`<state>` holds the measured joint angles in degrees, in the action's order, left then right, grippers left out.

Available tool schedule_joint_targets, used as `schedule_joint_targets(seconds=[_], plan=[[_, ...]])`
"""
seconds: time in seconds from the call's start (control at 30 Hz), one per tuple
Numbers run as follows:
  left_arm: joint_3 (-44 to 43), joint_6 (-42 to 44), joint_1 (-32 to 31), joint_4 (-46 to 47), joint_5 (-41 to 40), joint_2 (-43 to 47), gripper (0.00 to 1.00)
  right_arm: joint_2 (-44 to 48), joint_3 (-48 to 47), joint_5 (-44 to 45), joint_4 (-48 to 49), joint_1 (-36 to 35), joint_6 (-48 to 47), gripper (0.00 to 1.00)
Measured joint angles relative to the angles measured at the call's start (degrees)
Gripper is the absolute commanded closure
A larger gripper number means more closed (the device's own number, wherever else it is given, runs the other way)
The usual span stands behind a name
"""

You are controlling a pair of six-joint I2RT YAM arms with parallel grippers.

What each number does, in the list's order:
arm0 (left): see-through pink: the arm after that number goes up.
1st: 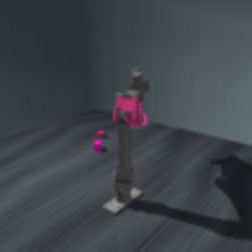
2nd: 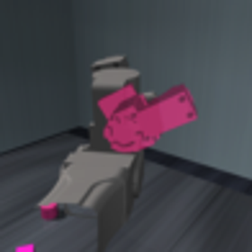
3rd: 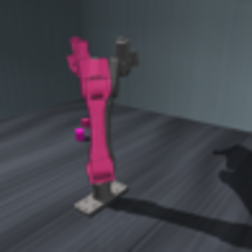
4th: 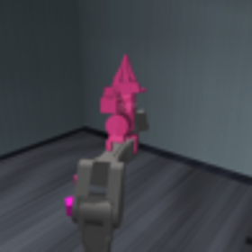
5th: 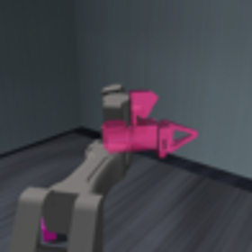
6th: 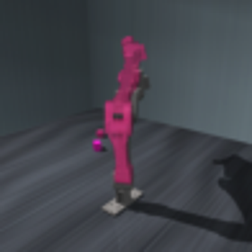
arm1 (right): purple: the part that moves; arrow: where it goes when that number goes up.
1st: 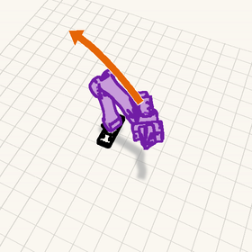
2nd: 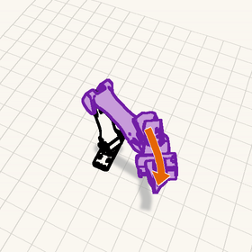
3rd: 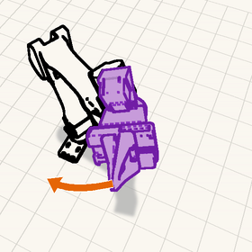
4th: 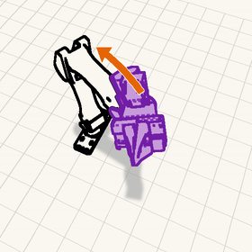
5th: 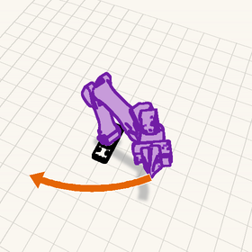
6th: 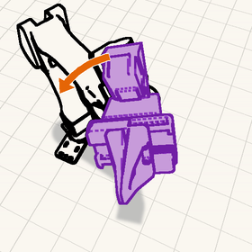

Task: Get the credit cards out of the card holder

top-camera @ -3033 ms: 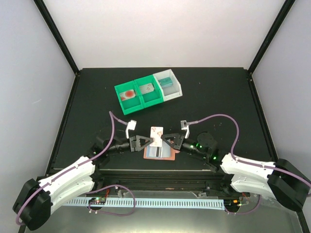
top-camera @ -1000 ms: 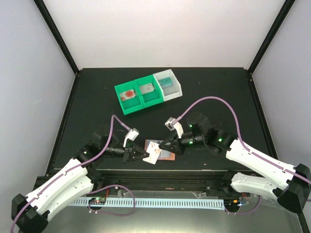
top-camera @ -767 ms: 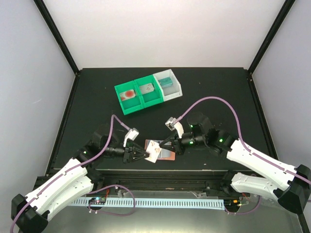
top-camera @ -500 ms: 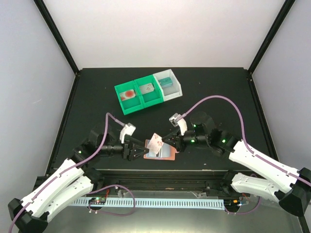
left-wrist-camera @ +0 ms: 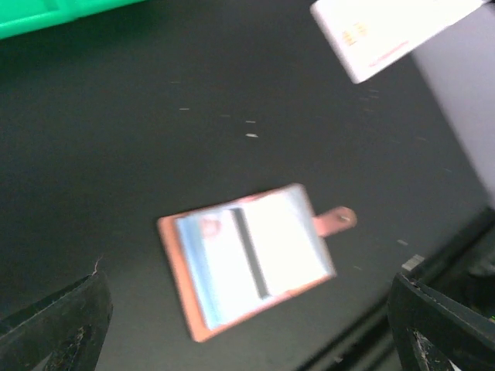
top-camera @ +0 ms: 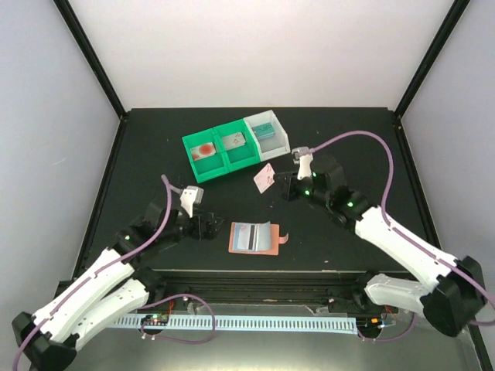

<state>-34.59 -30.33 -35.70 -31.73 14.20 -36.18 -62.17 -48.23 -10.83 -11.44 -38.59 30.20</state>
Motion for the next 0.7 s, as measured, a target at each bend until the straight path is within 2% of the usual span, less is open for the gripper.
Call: schedule_joint_targets(seconds=[0.17, 0.3, 0.43, 0.7], plan=[[-1.95, -1.7, 0.02, -0.15, -11.56, -9.86, 0.02, -9.38, -5.6, 1.55, 2.78, 2.51, 0.83, 0.99], [-3.67, -2.25, 1.66, 1.9, -20.11, -15.52, 0.1, -14.03, -9.73, 1.75, 4.02, 3.04, 0.83, 0.99], [-4.85, -2.62, 8.17, 7.17, -24.24, -20.09, 0.16, -14.25, -10.08, 1.73, 4.68, 3.08, 0.81, 0.99], [-10.95, -2.8, 18.88, 15.39, -26.21, -33.09, 0.29, -9.16, -7.3, 1.9, 4.66, 3.3, 0.33, 0.99]])
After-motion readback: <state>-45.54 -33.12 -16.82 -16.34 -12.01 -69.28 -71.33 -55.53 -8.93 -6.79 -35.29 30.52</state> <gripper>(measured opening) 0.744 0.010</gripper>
